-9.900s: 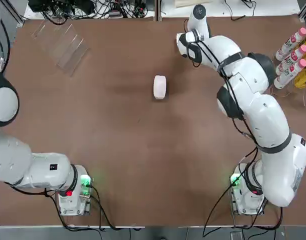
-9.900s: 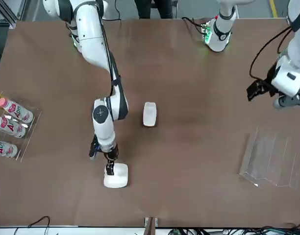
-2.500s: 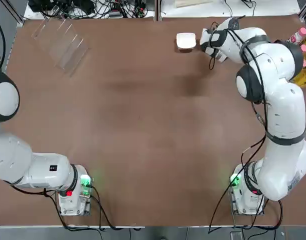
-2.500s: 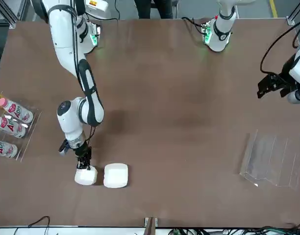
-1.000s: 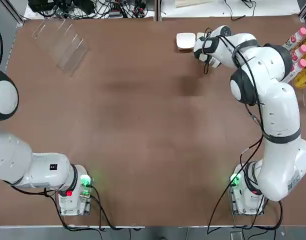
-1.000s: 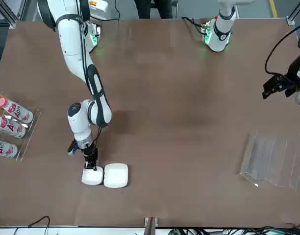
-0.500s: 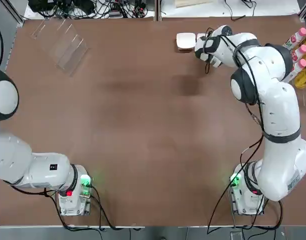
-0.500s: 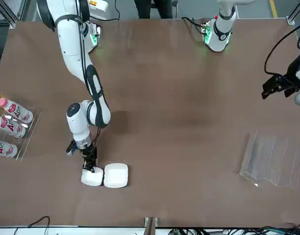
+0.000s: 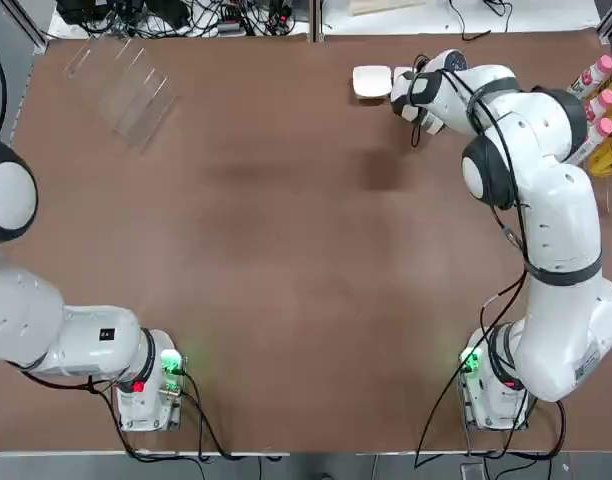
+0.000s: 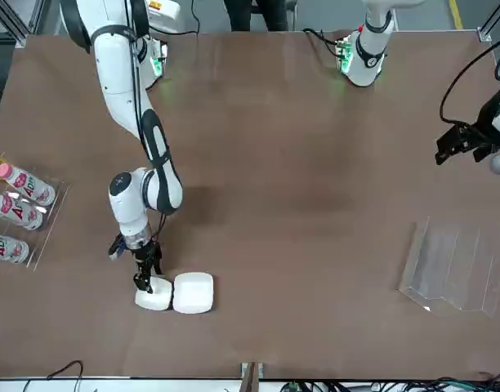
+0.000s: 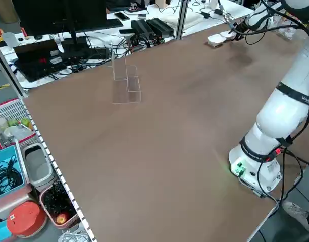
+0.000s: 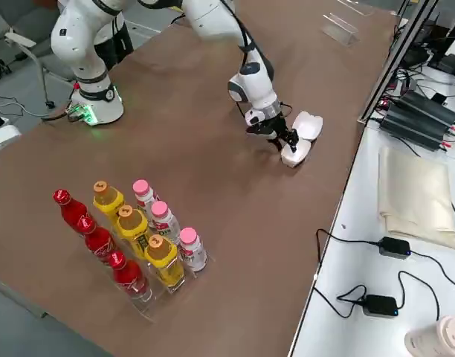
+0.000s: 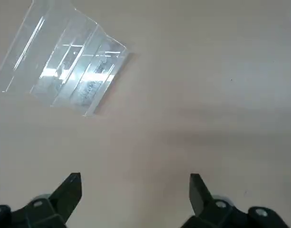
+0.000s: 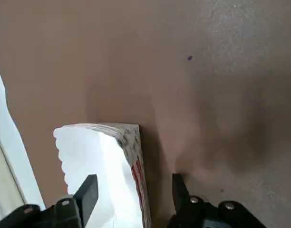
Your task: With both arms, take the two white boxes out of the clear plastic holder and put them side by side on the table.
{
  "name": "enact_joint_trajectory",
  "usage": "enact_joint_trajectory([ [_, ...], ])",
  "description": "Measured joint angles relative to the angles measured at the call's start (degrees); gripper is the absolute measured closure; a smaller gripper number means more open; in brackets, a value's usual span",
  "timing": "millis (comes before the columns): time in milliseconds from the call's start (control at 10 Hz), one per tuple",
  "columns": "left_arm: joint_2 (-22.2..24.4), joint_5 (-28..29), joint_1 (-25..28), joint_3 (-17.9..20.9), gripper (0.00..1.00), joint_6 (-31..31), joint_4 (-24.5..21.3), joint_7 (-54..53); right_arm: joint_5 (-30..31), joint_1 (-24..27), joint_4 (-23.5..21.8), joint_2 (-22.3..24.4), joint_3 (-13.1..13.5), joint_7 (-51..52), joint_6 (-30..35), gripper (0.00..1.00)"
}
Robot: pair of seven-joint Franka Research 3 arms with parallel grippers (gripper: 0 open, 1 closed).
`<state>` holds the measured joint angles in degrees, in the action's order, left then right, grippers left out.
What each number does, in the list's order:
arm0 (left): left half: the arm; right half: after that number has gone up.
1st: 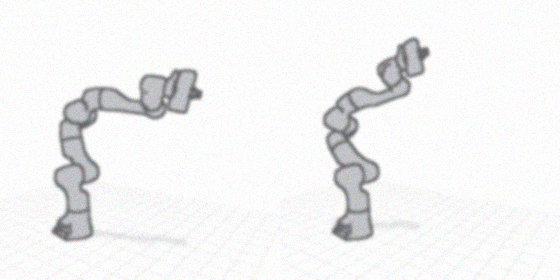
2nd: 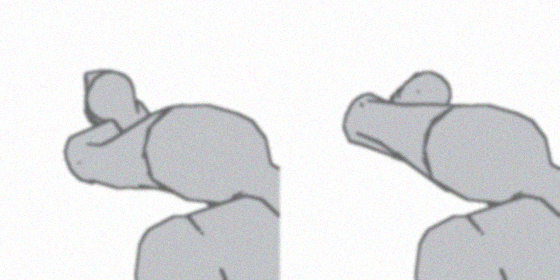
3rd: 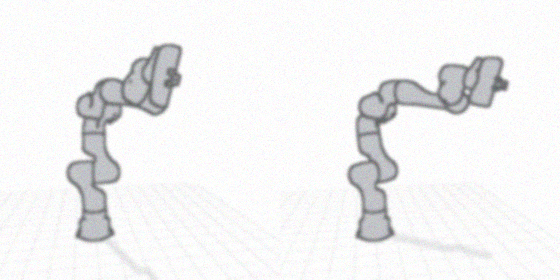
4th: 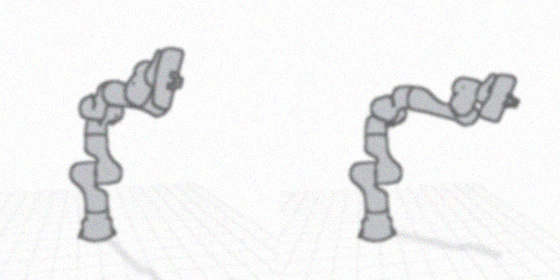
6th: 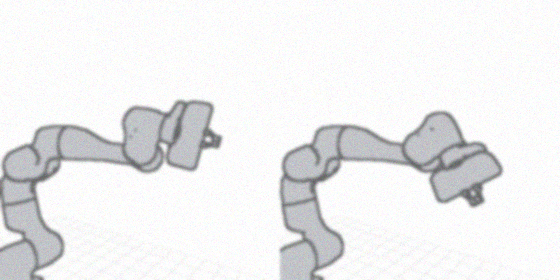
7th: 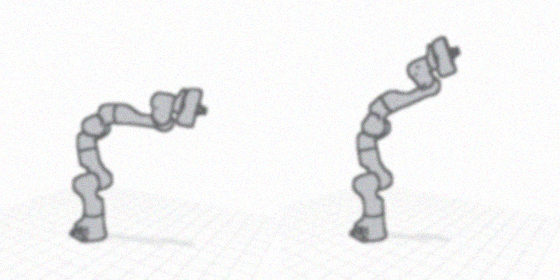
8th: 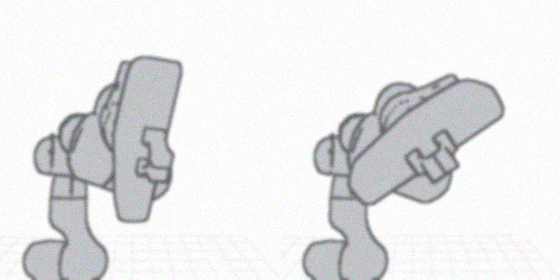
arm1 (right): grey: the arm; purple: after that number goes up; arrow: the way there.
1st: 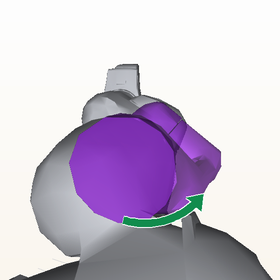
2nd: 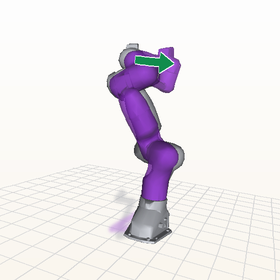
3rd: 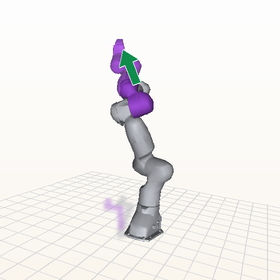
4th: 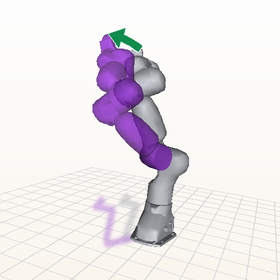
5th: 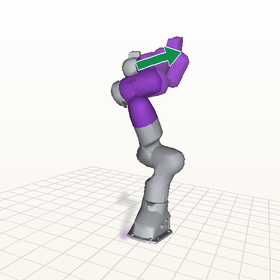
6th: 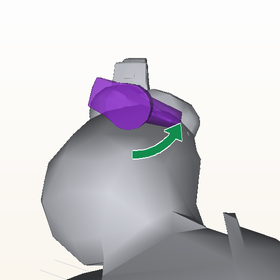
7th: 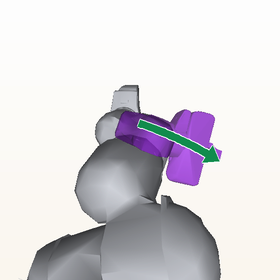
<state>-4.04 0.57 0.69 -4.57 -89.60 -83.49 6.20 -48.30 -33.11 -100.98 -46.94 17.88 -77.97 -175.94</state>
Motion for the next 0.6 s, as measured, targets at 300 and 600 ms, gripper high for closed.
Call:
enact_joint_trajectory([
  [300,0.13,-0.04,-0.04,-0.08,0.0,0.0,0.1,0.0,0.0,-0.21,1.36,2.49,2.73,0.16,10.68,0.26],
  [600,0.13,-0.04,-0.9,-0.17,0.0,0.0,0.1,0.0,1.58,-1.34,1.57,6.44,7.46,2.02,19.86,0.21],
])
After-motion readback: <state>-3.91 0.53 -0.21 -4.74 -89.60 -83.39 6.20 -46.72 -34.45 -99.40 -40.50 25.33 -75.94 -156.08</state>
